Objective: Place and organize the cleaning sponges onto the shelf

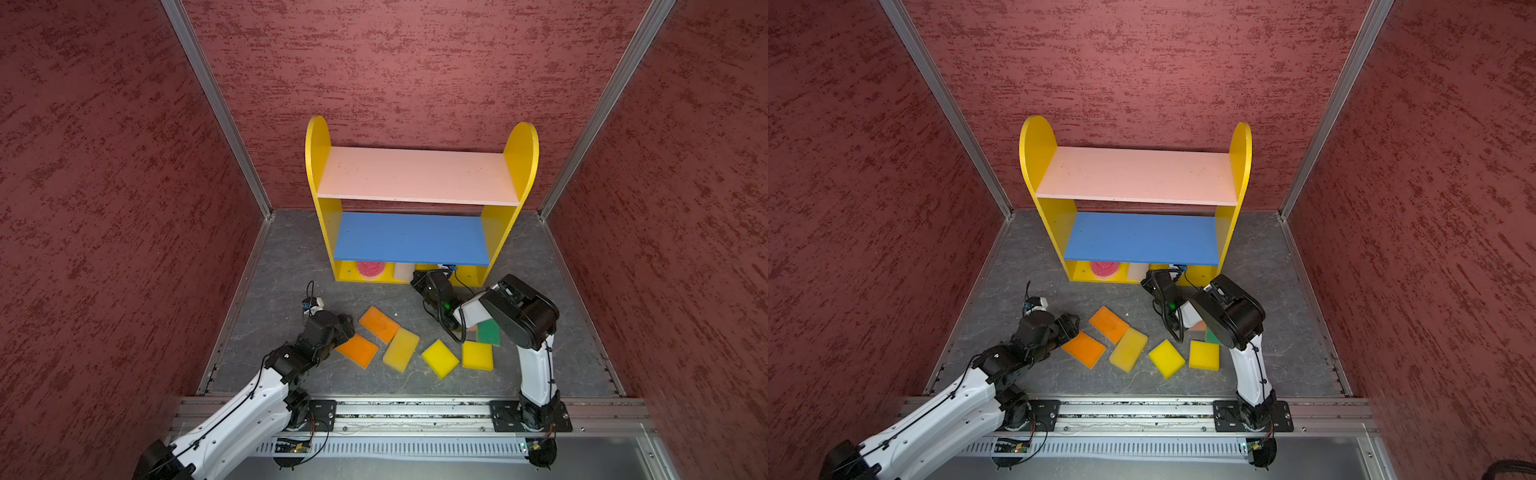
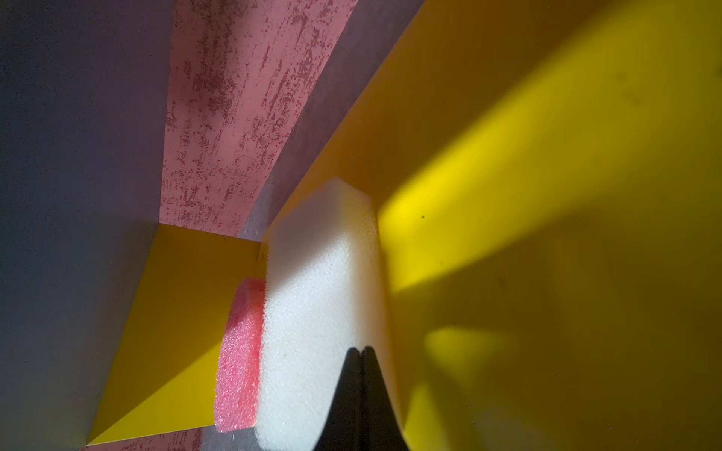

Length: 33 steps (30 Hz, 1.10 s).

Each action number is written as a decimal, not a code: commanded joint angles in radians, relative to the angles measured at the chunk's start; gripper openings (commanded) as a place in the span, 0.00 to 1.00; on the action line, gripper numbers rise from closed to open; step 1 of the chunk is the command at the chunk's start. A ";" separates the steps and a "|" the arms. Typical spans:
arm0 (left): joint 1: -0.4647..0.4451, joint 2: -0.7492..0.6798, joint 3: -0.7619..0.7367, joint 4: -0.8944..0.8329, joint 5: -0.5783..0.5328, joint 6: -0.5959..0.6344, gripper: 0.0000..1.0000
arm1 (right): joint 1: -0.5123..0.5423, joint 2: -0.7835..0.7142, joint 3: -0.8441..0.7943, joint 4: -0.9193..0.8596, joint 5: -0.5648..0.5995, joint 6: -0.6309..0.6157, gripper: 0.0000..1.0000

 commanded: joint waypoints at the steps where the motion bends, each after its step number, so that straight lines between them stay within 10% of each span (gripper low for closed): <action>1: 0.004 0.003 -0.007 0.015 0.001 -0.008 0.80 | -0.003 -0.053 -0.006 0.020 0.012 0.000 0.04; 33: 0.004 0.026 -0.012 0.041 0.016 -0.009 0.80 | -0.003 -0.051 -0.002 0.053 -0.006 0.015 0.20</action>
